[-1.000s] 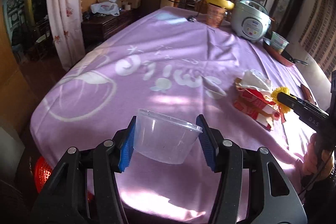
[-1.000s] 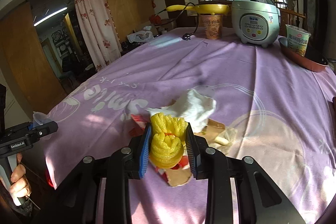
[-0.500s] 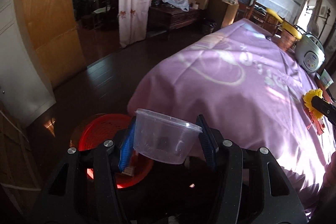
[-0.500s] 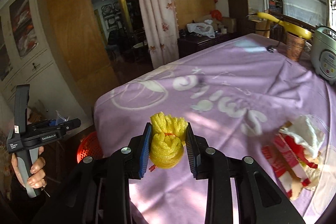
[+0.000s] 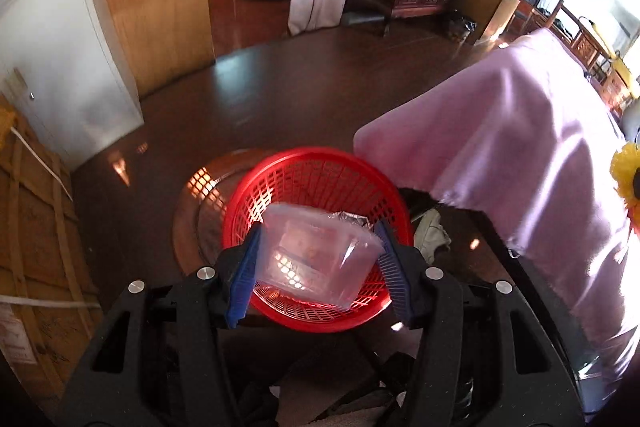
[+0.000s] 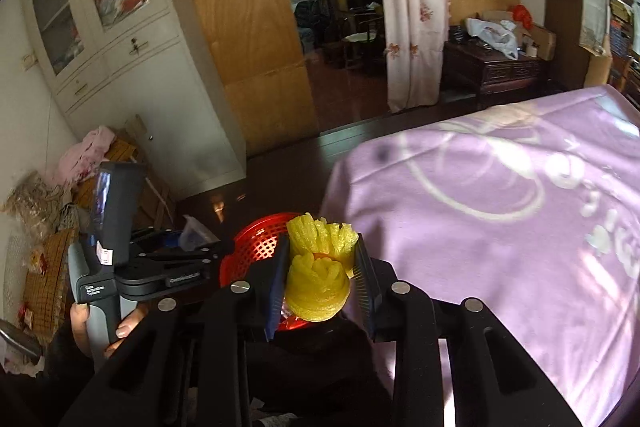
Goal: Collect trash
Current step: 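Carry the container and yarn with both grippers over the red wastebasket, then open the left gripper to drop the container while the right drops the yarn, then move both grippers back over the table toward the red carton and tissue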
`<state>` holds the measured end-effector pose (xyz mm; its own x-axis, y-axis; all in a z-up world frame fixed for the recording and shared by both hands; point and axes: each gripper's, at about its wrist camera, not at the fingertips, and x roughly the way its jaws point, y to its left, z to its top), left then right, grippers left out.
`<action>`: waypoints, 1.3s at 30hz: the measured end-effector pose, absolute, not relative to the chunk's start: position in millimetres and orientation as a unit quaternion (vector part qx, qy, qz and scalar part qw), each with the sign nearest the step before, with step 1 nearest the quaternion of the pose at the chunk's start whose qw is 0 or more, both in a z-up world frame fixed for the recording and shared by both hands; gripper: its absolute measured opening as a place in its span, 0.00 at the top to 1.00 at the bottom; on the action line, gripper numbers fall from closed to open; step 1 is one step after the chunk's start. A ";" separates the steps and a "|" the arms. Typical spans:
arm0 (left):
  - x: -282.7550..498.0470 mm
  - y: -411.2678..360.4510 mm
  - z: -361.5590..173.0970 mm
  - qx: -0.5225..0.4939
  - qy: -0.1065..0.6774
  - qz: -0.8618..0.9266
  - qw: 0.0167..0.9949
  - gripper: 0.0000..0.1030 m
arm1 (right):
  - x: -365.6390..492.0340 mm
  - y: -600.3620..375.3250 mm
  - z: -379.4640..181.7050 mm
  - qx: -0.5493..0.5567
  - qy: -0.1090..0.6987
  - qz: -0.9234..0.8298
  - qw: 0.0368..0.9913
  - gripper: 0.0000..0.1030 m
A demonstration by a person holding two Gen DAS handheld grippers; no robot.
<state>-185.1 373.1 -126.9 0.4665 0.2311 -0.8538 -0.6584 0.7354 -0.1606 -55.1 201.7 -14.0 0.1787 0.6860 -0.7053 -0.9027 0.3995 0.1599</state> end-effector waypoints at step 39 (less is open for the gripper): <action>-185.5 368.0 -90.0 -0.164 0.400 0.342 0.834 0.12 | -43.4 212.0 -15.0 -0.144 0.362 0.491 0.779 0.45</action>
<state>-185.5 368.0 -90.0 0.4454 0.4391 -0.7802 -0.7023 0.7118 -0.0003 -43.4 212.0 -15.0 0.2566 0.6605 -0.7057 -0.8690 0.4773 0.1307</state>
